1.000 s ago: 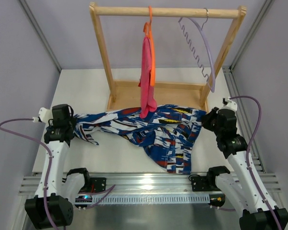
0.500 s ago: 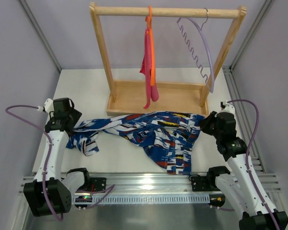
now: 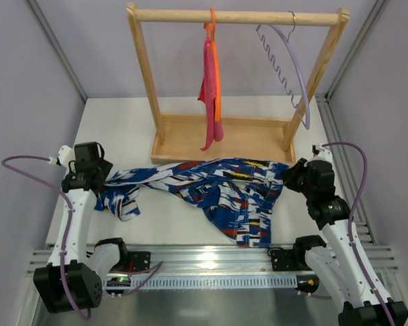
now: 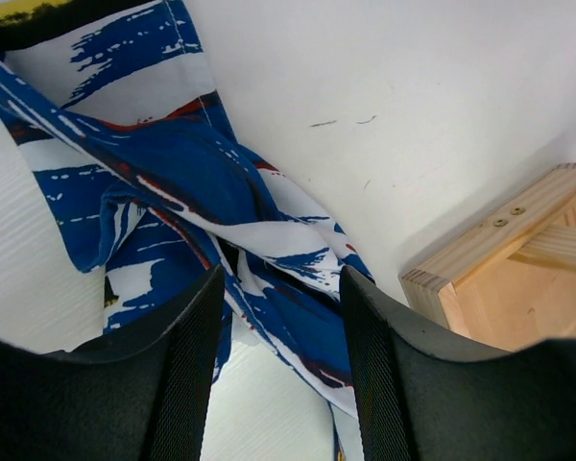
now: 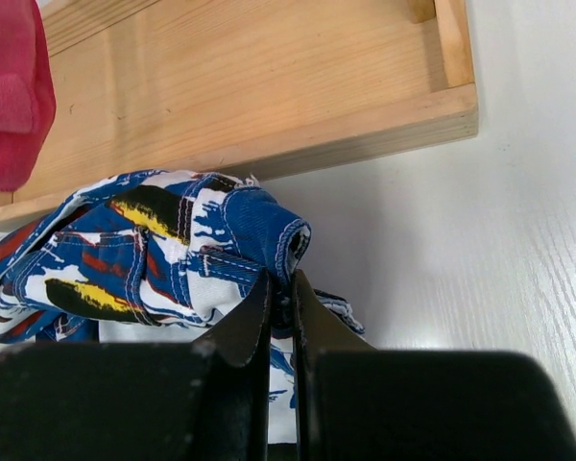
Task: Place the trousers on the hanger
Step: Fold the trousers
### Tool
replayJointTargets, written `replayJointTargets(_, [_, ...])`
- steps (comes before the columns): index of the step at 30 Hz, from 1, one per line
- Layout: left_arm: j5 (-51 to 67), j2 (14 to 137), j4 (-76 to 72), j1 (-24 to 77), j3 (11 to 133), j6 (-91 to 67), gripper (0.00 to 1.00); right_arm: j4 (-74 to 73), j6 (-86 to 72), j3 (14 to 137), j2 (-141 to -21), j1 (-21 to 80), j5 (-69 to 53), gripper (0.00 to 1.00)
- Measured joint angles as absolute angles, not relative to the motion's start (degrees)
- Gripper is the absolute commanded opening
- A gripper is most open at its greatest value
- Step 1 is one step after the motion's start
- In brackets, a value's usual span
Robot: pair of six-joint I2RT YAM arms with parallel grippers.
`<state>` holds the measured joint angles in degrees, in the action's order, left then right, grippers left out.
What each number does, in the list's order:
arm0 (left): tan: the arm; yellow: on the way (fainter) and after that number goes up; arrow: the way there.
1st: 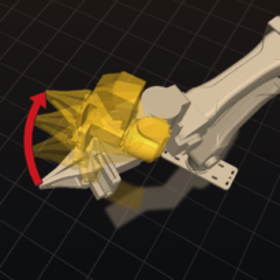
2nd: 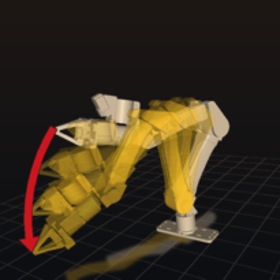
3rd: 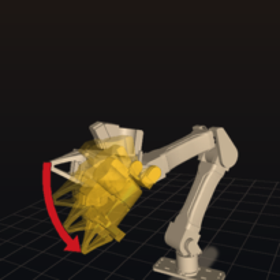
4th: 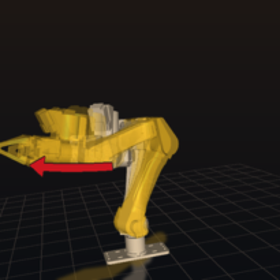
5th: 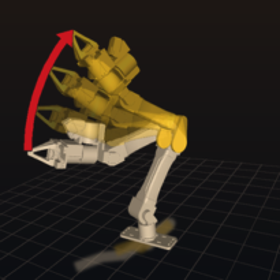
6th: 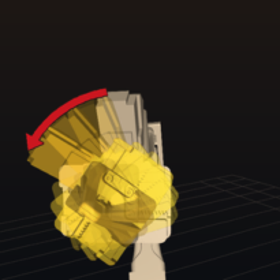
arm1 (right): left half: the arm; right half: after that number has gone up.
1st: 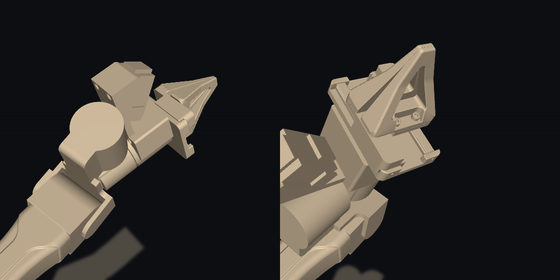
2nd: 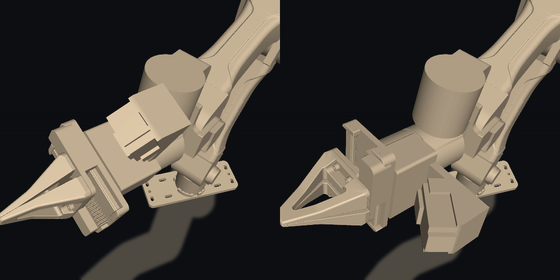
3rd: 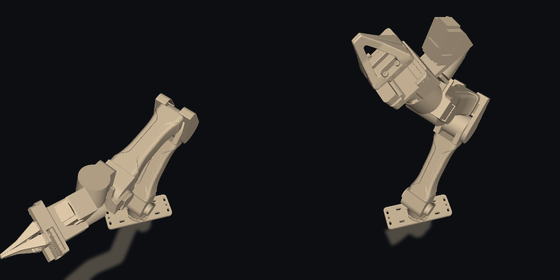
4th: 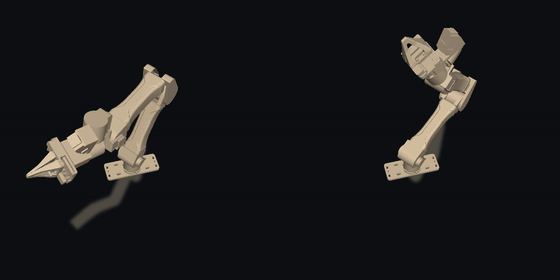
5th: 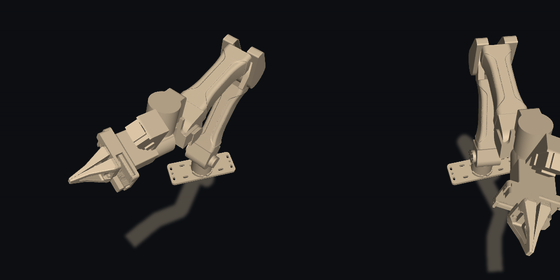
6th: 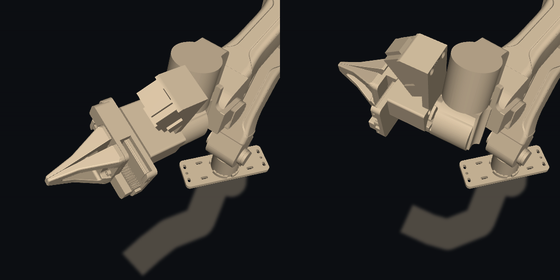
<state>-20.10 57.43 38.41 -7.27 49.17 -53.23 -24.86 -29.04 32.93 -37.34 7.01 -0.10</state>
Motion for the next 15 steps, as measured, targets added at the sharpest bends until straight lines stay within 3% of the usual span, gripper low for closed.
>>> replayJointTargets(9, [-21.6,54.5,40.7,-8.9,47.0,-58.5,0.48,-23.7,-29.0,32.2,-36.6,7.0,-1.4,0.04])
replayJointTargets(15, [-14.7,59.4,39.4,-24.6,44.7,-58.4,0.36,-23.6,-29.1,32.0,-36.2,7.0,-2.6,0.04])
